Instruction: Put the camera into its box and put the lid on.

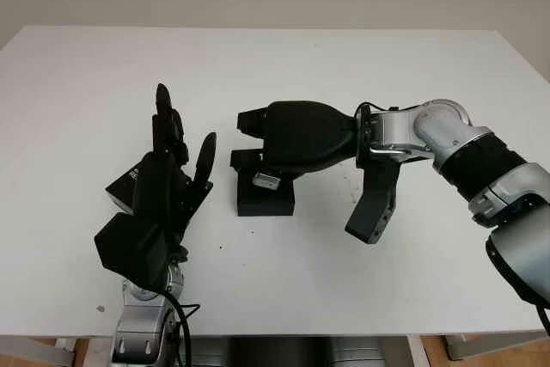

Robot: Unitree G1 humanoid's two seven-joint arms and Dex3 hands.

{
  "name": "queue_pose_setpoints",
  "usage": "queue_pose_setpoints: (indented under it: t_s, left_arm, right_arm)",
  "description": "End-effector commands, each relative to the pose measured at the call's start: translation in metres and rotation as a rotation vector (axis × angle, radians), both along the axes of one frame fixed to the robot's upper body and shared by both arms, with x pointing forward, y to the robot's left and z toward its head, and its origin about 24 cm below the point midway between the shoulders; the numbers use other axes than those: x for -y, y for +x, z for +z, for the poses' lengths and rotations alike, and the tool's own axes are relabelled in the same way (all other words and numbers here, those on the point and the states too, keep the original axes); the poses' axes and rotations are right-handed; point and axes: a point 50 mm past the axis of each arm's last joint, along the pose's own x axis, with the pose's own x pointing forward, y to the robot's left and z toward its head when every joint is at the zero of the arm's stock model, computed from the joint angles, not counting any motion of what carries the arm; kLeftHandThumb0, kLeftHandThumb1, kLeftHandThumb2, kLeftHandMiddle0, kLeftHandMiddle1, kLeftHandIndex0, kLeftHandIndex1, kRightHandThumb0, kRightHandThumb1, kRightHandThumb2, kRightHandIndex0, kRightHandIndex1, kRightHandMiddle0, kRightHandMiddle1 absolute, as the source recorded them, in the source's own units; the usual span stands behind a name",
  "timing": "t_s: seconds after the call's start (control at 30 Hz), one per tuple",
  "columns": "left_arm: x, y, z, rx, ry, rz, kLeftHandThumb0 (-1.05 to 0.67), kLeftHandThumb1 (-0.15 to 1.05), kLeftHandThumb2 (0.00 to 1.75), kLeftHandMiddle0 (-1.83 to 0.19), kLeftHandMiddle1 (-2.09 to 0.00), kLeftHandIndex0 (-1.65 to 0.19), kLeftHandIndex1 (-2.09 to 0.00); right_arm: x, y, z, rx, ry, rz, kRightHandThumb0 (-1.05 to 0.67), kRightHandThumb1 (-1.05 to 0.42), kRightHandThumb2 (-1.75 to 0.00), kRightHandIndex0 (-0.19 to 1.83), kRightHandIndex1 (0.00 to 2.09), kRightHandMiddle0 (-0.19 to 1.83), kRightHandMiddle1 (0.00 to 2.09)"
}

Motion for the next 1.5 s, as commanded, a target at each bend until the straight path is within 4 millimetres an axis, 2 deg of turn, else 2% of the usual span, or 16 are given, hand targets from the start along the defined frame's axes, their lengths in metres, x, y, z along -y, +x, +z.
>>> queue_pose_setpoints:
  t_s: [0.0, 0.07, 0.3, 0.4, 0.67, 0.77, 0.8, 0.83, 0.9, 0.93, 1.0, 1.07, 1.2, 1.27, 1.47]
  left_arm:
    - [0.0, -0.001, 0.002, 0.015, -0.001, 0.001, -0.69, 1.05, 0.41, 0.17, -0.05, 0.18, -0.03]
    - [0.0, -0.001, 0.002, 0.018, 0.001, 0.004, -0.69, 1.05, 0.4, 0.17, -0.05, 0.18, -0.04]
    - [0.0, -0.002, 0.003, 0.014, -0.005, 0.0, -0.68, 1.05, 0.4, 0.17, -0.05, 0.19, -0.04]
    - [0.001, -0.002, 0.002, 0.007, -0.006, 0.003, -0.7, 1.05, 0.4, 0.16, -0.06, 0.18, -0.05]
    - [0.001, -0.003, 0.002, 0.007, 0.007, 0.002, -0.69, 1.05, 0.39, 0.16, -0.05, 0.18, -0.05]
    - [0.001, -0.004, 0.002, 0.01, 0.0, 0.001, -0.69, 1.05, 0.38, 0.16, -0.05, 0.18, -0.05]
    - [0.001, -0.004, 0.002, 0.011, 0.0, 0.001, -0.69, 1.05, 0.38, 0.16, -0.05, 0.18, -0.05]
    - [0.001, -0.004, 0.002, 0.013, -0.009, -0.001, -0.69, 1.05, 0.38, 0.16, -0.05, 0.18, -0.05]
    - [0.001, -0.004, 0.002, 0.007, -0.008, 0.006, -0.69, 1.05, 0.37, 0.15, -0.06, 0.17, -0.06]
    - [0.001, -0.004, 0.002, 0.008, -0.004, 0.008, -0.69, 1.05, 0.37, 0.15, -0.06, 0.17, -0.06]
    - [0.001, -0.004, 0.002, 0.005, -0.004, 0.007, -0.69, 1.05, 0.37, 0.15, -0.06, 0.17, -0.06]
    - [0.001, -0.005, 0.002, 0.002, -0.004, 0.006, -0.69, 1.05, 0.37, 0.15, -0.05, 0.17, -0.06]
    - [0.0, -0.005, 0.002, 0.009, 0.007, 0.003, -0.69, 1.05, 0.38, 0.15, -0.05, 0.18, -0.05]
    - [0.0, -0.004, 0.002, 0.008, 0.003, 0.004, -0.68, 1.05, 0.38, 0.15, -0.05, 0.17, -0.05]
    - [0.001, -0.003, 0.002, 0.009, -0.011, -0.003, -0.69, 1.05, 0.36, 0.15, -0.05, 0.17, -0.05]
  right_arm:
    - [0.005, 0.0, -0.001, 0.019, -0.052, -0.005, -0.41, -1.04, -0.09, 0.41, 1.72, 0.39, 1.55]
    - [0.006, -0.001, -0.003, 0.028, -0.079, -0.006, -0.41, -1.03, -0.07, 0.43, 1.69, 0.38, 1.52]
    - [0.006, -0.005, -0.008, 0.025, -0.105, 0.012, -0.37, -1.0, -0.05, 0.47, 1.83, 0.42, 1.52]
    - [0.008, -0.006, -0.01, 0.016, -0.102, 0.021, -0.37, -0.99, -0.05, 0.48, 1.75, 0.43, 1.52]
    - [0.008, -0.006, -0.012, 0.009, -0.093, 0.023, -0.38, -1.03, -0.06, 0.46, 1.78, 0.45, 1.57]
    - [0.009, -0.006, -0.013, 0.016, -0.087, -0.006, -0.4, -1.02, -0.05, 0.34, 1.85, 0.3, 1.51]
    - [0.009, -0.006, -0.013, 0.02, -0.091, -0.015, -0.41, -1.02, -0.05, 0.31, 1.78, 0.28, 1.41]
    - [0.009, -0.007, -0.012, 0.028, -0.098, -0.023, -0.42, -1.0, -0.05, 0.26, 1.7, 0.26, 1.21]
    - [0.009, -0.008, -0.011, 0.045, -0.117, -0.034, -0.43, -1.0, -0.05, 0.21, 1.64, 0.23, 0.92]
    - [0.009, -0.008, -0.011, 0.053, -0.122, -0.039, -0.43, -0.99, -0.05, 0.18, 1.6, 0.23, 0.7]
    - [0.009, -0.008, -0.009, 0.063, -0.133, -0.058, -0.43, -1.0, -0.06, 0.17, 1.56, 0.21, 0.49]
    - [0.01, -0.009, -0.007, 0.071, -0.157, -0.096, -0.42, -1.01, -0.05, 0.16, 1.62, 0.15, 0.33]
    - [0.01, -0.01, -0.002, 0.1, -0.189, -0.167, -0.43, -1.0, -0.05, 0.15, 1.79, 0.05, 0.18]
    - [0.009, -0.011, 0.002, 0.131, -0.196, -0.205, -0.43, -1.01, -0.06, 0.21, 1.85, -0.02, 0.12]
    - [0.009, -0.012, 0.014, 0.17, -0.22, -0.269, -0.41, -1.01, -0.05, 0.27, 1.89, -0.07, 0.08]
